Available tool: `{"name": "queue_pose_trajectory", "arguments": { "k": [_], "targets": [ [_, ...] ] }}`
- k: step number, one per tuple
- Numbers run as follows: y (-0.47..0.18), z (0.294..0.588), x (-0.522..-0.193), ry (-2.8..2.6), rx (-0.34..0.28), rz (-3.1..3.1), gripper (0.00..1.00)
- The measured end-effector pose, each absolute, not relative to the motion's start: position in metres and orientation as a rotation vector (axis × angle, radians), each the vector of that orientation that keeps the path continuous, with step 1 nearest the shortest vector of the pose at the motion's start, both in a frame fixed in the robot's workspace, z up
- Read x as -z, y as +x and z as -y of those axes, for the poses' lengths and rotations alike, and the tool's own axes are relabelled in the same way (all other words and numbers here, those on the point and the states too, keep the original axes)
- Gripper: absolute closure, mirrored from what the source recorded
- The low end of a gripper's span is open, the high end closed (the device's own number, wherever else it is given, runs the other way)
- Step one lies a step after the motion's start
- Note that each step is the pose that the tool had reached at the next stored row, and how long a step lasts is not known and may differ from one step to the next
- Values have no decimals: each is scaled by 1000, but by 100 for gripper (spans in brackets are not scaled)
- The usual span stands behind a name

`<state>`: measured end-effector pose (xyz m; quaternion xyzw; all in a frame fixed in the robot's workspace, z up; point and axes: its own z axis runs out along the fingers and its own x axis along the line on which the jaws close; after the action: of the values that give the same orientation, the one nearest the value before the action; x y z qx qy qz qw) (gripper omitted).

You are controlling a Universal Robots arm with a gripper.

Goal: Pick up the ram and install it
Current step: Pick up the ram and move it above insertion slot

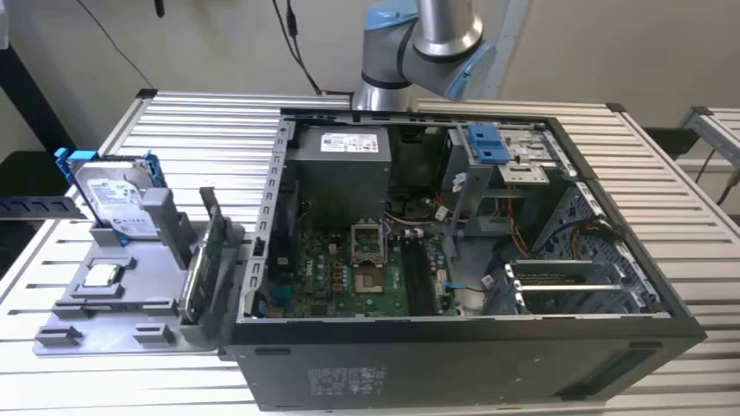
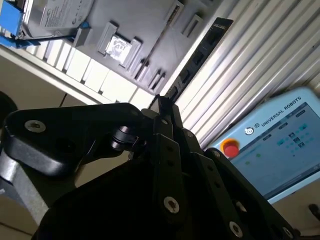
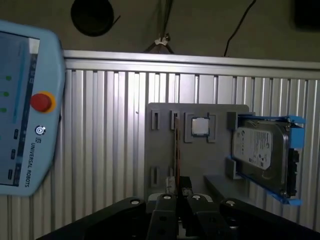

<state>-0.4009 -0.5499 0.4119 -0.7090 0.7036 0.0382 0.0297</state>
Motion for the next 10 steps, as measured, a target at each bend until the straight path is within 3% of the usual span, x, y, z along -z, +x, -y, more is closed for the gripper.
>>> {"name": "queue_pose_trajectory", "arguments": {
  "k": [10],
  "targets": [
    [-401, 550, -422, -2186, -118, -2169, 86]
  ]
}}
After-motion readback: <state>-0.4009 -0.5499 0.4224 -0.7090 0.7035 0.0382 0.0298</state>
